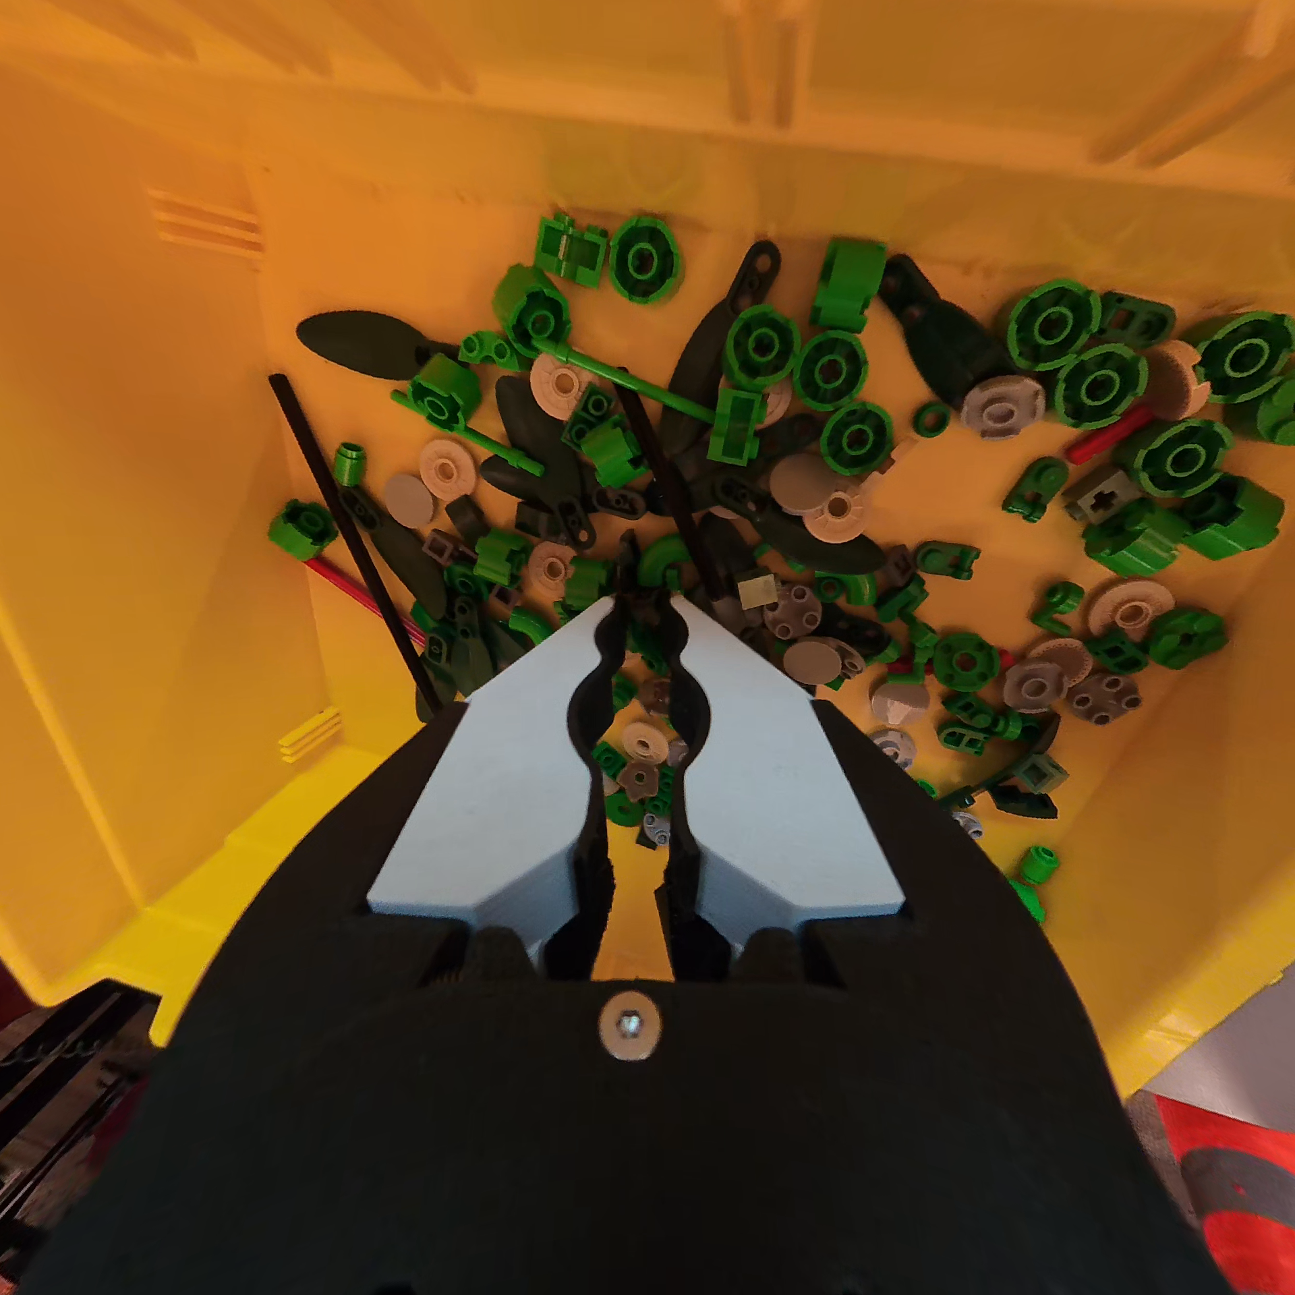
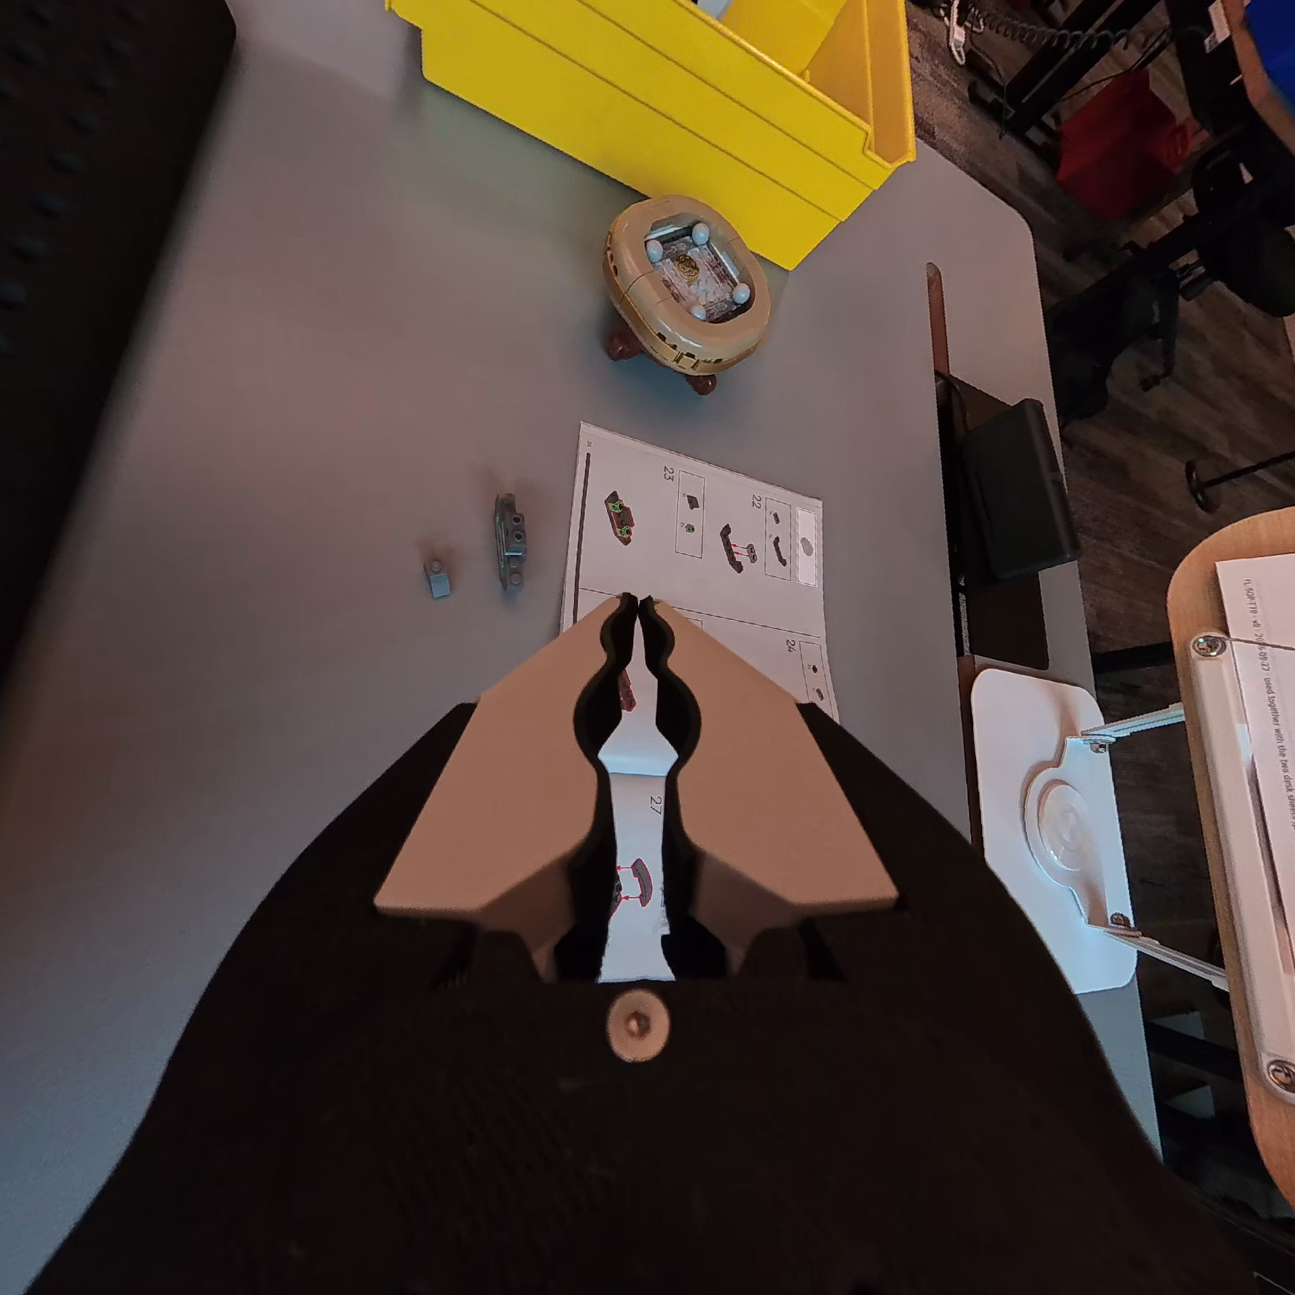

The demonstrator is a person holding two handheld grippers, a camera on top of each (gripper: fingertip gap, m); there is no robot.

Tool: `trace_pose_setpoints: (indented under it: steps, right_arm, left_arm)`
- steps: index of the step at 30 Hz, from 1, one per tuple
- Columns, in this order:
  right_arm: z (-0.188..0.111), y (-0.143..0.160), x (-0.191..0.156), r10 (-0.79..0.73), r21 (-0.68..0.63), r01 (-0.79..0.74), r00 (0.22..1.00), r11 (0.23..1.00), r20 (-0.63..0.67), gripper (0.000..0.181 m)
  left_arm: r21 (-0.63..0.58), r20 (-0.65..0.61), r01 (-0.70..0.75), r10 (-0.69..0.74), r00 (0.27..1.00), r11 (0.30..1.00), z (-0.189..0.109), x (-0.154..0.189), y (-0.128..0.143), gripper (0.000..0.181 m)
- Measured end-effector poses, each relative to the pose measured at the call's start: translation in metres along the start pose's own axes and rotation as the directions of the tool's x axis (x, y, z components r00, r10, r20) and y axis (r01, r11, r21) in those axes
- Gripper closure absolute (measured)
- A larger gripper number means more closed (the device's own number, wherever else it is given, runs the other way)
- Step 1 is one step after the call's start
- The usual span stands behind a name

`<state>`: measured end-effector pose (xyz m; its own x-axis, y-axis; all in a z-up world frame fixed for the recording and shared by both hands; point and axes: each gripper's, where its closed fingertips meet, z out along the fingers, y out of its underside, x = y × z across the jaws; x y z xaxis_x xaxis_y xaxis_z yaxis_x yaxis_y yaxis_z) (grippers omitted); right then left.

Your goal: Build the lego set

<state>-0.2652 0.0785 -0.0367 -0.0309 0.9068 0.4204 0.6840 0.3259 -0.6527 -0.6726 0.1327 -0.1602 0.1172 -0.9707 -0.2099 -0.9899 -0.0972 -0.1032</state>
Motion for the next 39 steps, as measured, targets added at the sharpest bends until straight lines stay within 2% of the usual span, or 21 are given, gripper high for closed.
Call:
trace_pose_setpoints:
  steps: [6,10,12,15,18,21,24,27,31,36,39]
  right_arm:
    - [-0.001,0.0,0.0,-0.001,-0.001,0.001,1.0,1.0,-0.001,0.18]
    - [0.001,-0.003,0.001,-0.013,0.007,0.013,1.0,1.0,-0.01,0.18]
    - [0.006,-0.005,-0.001,-0.024,0.004,0.024,1.0,1.0,-0.009,0.18]
    - [0.017,-0.011,-0.005,-0.068,-0.031,0.067,0.998,0.997,-0.016,0.18]
    - [0.025,-0.038,-0.003,-0.146,0.032,0.15,0.985,0.988,-0.097,0.177]
    - [0.028,-0.084,0.003,-0.208,0.183,0.261,0.941,0.948,-0.266,0.17]
    - [0.026,-0.112,0.005,-0.347,0.141,0.461,0.805,0.876,-0.481,0.171]
    - [0.028,-0.136,-0.004,-0.406,0.096,0.563,0.693,0.821,-0.596,0.165]
    - [0.039,-0.148,-0.005,-0.43,0.009,0.603,0.579,0.797,-0.693,0.16]
    - [0.053,-0.15,0.001,-0.274,0.084,0.486,0.616,0.87,-0.738,0.16]
    - [0.057,-0.148,0.005,-0.256,0.073,0.461,0.609,0.884,-0.751,0.16]
  left_arm:
    - [0.037,0.056,0.002,-0.004,0.998,0.999,-0.02,-0.004,-0.001,0.175]
    - [0.115,0.188,0.009,-0.031,0.982,0.993,-0.057,-0.016,-0.015,0.174]
    - [0.223,0.282,0.046,-0.109,0.953,0.974,-0.086,-0.025,-0.035,0.175]
    - [0.49,0.302,0.123,-0.301,0.905,0.863,-0.132,-0.02,-0.081,0.175]
    - [0.693,0.133,0.235,-0.442,0.887,0.681,-0.163,0.006,-0.13,0.175]
    - [0.778,-0.047,0.357,-0.519,0.853,0.518,-0.174,0.025,-0.166,0.175]
    - [0.798,-0.202,0.454,-0.534,0.821,0.397,-0.174,0.042,-0.197,0.175]
    - [0.747,-0.434,0.603,-0.484,0.76,0.278,-0.168,0.064,-0.23,0.175]
    - [0.603,-0.713,0.795,-0.404,0.573,0.063,-0.163,0.067,-0.253,0.175]
    - [0.446,-0.867,0.881,-0.32,0.382,-0.155,-0.159,0.054,-0.258,0.175]
    - [0.362,-0.922,0.9,-0.236,0.307,-0.242,-0.166,0.054,-0.267,0.175]
